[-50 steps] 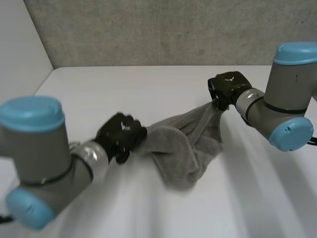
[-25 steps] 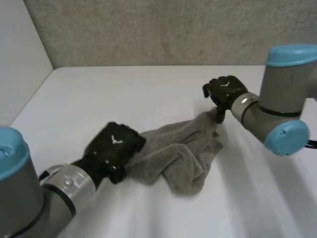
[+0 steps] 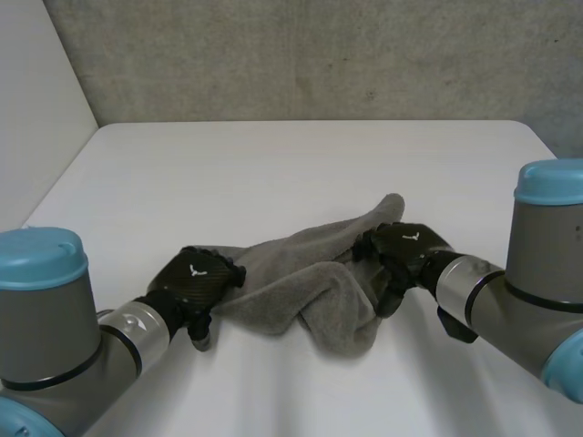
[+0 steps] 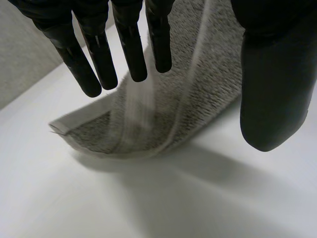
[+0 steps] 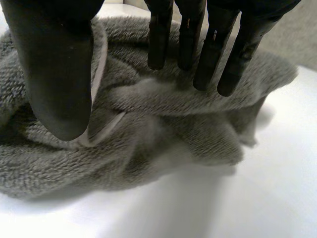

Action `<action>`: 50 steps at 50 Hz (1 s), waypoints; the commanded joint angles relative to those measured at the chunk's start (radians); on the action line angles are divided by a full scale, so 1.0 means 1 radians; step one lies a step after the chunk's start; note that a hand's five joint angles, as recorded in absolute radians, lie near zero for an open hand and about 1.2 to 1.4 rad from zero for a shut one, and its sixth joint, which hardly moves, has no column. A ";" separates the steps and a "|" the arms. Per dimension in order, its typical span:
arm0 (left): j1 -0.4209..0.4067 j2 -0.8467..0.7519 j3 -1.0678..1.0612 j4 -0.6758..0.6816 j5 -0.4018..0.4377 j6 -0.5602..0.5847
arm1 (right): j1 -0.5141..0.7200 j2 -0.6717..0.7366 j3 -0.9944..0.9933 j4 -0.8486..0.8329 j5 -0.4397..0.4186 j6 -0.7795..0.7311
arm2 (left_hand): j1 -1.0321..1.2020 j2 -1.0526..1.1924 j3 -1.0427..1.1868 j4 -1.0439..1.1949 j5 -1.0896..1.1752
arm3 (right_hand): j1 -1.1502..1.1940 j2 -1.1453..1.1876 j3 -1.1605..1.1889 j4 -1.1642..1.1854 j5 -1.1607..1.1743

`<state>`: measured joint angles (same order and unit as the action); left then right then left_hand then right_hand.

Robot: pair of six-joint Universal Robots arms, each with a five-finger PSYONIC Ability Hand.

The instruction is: Fold the towel.

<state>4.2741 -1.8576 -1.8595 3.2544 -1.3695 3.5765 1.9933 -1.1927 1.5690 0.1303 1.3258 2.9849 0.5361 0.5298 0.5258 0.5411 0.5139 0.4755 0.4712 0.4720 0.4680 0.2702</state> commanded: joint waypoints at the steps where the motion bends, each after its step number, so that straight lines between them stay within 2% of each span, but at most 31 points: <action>1: -0.008 -0.057 0.028 0.007 0.007 -0.002 | 0.004 0.096 -0.012 -0.029 -0.007 0.058 | -0.079 -0.073 -0.069 -0.084 -0.231 | -0.032 -0.028 -0.029 -0.025 -0.002; 10: -0.014 -0.137 0.082 0.076 -0.006 -0.005 | 0.016 0.133 -0.032 -0.026 -0.022 0.149 | -0.038 -0.032 -0.028 -0.043 -0.190 | -0.026 -0.022 -0.023 -0.019 0.004; 15: -0.016 -0.181 0.109 0.097 -0.008 -0.008 | 0.022 0.133 -0.033 -0.031 -0.050 0.184 | 0.094 0.101 0.105 0.089 -0.058 | 0.021 0.025 0.024 0.028 0.051; 17: -0.025 -0.204 0.120 0.099 -0.006 -0.016 | 0.018 0.133 -0.040 -0.032 -0.053 0.195 | 0.173 0.179 0.183 0.168 0.021 | 0.172 0.176 0.176 0.180 0.203; 18: -0.025 -0.204 0.120 0.099 -0.006 -0.016 | 0.018 0.133 -0.040 -0.032 -0.053 0.195 | 0.174 0.180 0.184 0.169 0.021 | 0.173 0.177 0.177 0.181 0.204; 20: -0.034 -0.218 0.138 0.100 -0.006 -0.025 | 0.015 0.134 -0.046 -0.049 -0.053 0.209 | 0.427 0.434 0.438 0.422 0.275 | 0.678 0.683 0.682 0.686 0.709; 21: -0.034 -0.218 0.138 0.100 -0.006 -0.025 | 0.015 0.134 -0.046 -0.049 -0.053 0.209 | 0.429 0.435 0.439 0.424 0.277 | 0.681 0.685 0.685 0.689 0.712; 22: -0.037 -0.221 0.151 0.102 -0.006 -0.030 | 0.012 0.133 -0.047 -0.064 -0.053 0.218 | 0.606 0.613 0.617 0.601 0.454 | 0.918 0.923 0.922 0.926 0.949; 23: -0.037 -0.221 0.151 0.102 -0.006 -0.030 | 0.012 0.133 -0.047 -0.064 -0.053 0.218 | 0.608 0.614 0.618 0.603 0.456 | 0.921 0.925 0.924 0.928 0.952; 24: -0.037 -0.219 0.164 0.103 -0.006 -0.030 | 0.012 0.133 -0.052 -0.083 -0.051 0.224 | 0.817 0.824 0.828 0.812 0.665 | 0.921 0.925 0.924 0.928 0.952; 25: -0.036 -0.213 0.186 0.110 -0.006 -0.033 | 0.010 0.133 -0.062 -0.098 -0.051 0.226 | 0.860 0.866 0.870 0.855 0.707 | 0.921 0.925 0.924 0.928 0.952; 31: -0.020 -0.181 0.296 0.125 -0.011 -0.031 | 0.009 0.133 -0.170 -0.115 -0.060 0.206 | 0.860 0.866 0.870 0.855 0.708 | 0.921 0.925 0.924 0.928 0.952; 33: -0.013 -0.138 0.415 0.128 -0.022 -0.030 | 0.007 0.128 -0.298 -0.116 -0.046 0.178 | 0.860 0.866 0.870 0.855 0.708 | 0.921 0.925 0.924 0.928 0.952; 34: -0.013 -0.138 0.416 0.128 -0.022 -0.030 | 0.007 0.128 -0.299 -0.116 -0.046 0.178 | 0.860 0.866 0.870 0.855 0.708 | 0.921 0.925 0.924 0.928 0.952; 36: -0.005 -0.111 0.558 0.125 -0.063 -0.030 | 0.002 0.127 -0.450 -0.124 -0.042 0.129 | 0.860 0.866 0.870 0.855 0.708 | 0.921 0.925 0.924 0.928 0.952; 37: -0.005 -0.110 0.559 0.125 -0.063 -0.030 | 0.002 0.127 -0.451 -0.124 -0.042 0.129 | 0.860 0.866 0.870 0.855 0.708 | 0.921 0.925 0.924 0.928 0.952; 39: -0.005 -0.107 0.632 0.122 -0.089 -0.030 | -0.011 0.127 -0.593 -0.106 -0.033 0.067 | 0.860 0.866 0.870 0.855 0.708 | 0.921 0.925 0.924 0.928 0.952; 41: -0.020 -0.107 0.756 0.111 -0.131 -0.034 | -0.004 0.125 -0.643 -0.084 -0.027 0.040 | 0.860 0.866 0.870 0.855 0.708 | 0.921 0.925 0.924 0.928 0.952; 44: -0.040 -0.106 0.810 0.072 -0.141 -0.045 | -0.001 0.130 -0.691 -0.012 -0.017 0.014 | 0.860 0.866 0.870 0.855 0.708 | 0.921 0.925 0.924 0.928 0.952; 48: -0.056 -0.100 0.792 0.005 -0.141 -0.061 | 0.007 0.131 -0.653 0.028 -0.014 0.013 | 0.860 0.866 0.870 0.855 0.708 | 0.921 0.925 0.924 0.928 0.952; 49: -0.059 -0.089 0.761 -0.025 -0.143 -0.062 | 0.010 0.127 -0.605 0.034 -0.019 0.006 | 0.860 0.866 0.870 0.855 0.708 | 0.736 0.740 0.739 0.743 0.767; 50: -0.059 -0.089 0.761 -0.025 -0.143 -0.062 | 0.010 0.127 -0.604 0.034 -0.019 0.006 | 0.860 0.866 0.870 0.855 0.708 | 0.734 0.738 0.737 0.741 0.765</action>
<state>4.2377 -1.9581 -1.0736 3.3198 -1.5056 3.5309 1.9933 -1.0644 0.8969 0.1052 1.3054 3.0060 1.4197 1.5054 1.5371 1.5150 1.4647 1.3027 1.2841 1.3038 1.3098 1.1403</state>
